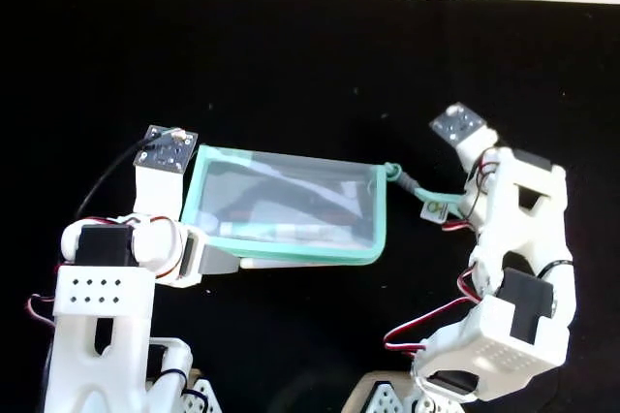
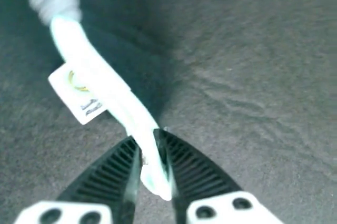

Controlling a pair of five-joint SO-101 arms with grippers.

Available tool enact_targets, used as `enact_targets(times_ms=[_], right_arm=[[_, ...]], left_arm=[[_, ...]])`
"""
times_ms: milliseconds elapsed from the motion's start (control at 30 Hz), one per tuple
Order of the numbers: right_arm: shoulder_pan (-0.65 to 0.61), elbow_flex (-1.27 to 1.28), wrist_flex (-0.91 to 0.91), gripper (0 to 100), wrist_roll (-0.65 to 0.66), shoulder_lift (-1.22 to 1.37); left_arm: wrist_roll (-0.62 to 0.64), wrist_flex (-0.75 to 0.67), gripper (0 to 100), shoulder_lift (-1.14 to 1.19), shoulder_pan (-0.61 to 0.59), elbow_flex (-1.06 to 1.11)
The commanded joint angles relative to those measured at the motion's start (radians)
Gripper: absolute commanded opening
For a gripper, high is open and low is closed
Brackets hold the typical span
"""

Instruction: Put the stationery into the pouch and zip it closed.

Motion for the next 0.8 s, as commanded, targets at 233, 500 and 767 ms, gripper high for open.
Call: enact_targets(times_ms=[233,500,767], right_arm=[[0.008,-0.203,0.173,0.7,-0.308,-0.180],[-0.077,-0.326,0.383,0.7,-0.482,-0.372],[-0.282,-0.710,0.719,0.7,-0.640,-0.456]], left_arm=[[-0.003,0.002,37,-0.004,0.016,-0.004],[-0.003,0.002,37,-0.001,0.016,-0.004],[-0.003,0.003,37,-0.007,0.018,-0.004]])
